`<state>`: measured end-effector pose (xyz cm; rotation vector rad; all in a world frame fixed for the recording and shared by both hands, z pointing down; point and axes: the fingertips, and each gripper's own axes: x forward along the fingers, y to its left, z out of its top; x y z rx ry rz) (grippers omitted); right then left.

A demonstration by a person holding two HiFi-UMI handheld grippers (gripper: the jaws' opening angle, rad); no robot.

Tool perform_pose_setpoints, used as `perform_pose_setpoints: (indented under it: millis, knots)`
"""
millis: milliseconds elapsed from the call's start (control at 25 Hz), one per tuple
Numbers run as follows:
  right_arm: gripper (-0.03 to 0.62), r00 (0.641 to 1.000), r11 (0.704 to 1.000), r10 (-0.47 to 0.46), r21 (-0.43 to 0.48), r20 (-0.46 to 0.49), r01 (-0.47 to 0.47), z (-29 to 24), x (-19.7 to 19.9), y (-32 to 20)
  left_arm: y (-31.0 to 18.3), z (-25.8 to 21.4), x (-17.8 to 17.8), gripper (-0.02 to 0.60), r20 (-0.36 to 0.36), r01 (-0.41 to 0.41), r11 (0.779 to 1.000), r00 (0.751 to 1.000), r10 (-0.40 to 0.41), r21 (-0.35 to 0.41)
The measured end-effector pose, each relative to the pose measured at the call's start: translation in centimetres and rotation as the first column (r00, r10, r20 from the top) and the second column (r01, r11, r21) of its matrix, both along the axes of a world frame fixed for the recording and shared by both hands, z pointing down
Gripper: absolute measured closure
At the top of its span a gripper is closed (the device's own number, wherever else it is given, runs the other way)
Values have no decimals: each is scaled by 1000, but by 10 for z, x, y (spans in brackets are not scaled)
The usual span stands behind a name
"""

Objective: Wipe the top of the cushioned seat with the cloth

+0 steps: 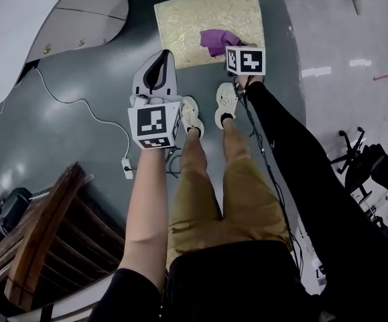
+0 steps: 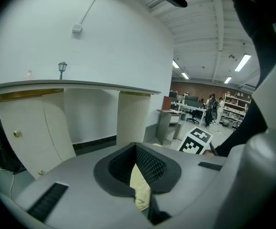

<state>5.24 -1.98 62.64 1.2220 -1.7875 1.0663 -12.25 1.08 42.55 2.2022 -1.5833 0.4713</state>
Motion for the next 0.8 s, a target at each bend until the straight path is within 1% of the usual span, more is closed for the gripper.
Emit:
perform_pose_setpoints:
  millis: [80,200,280,360,480,560,640,800]
  knots:
    - [511,999,999,44,8,-9,-44,-1,36,-10,-5,-1,18,575,-8,-13,1000,1000,13,2]
    - [511,994,994,104,16,-33,-104,-2,91,-21,-11,-3,46,575,-42,-27,1000,999,28,12]
    - [511,988,990,137,21,-65,-136,-3,125,-26,-14,-5,61,575,-54,-34,999,998,35,16]
    - [511,977,987,163,25,-134,-161,-1,158,-28,-18,-5,73,575,-58,-37,999,998,37,13]
    - [511,954,983,184,41,-239,-179,-1,202,-28,-23,-7,87,575,-85,-39,999,996,39,5]
    - [511,945,982,186,44,-270,-181,1,219,-27,-26,-6,94,575,-86,-42,999,995,43,5]
    - [511,939,981,194,40,-283,-190,5,231,-22,-28,-4,98,575,-74,-45,999,996,46,7]
    - [511,943,978,206,46,-261,-201,6,238,-13,-25,-1,102,575,-55,-55,998,997,55,9]
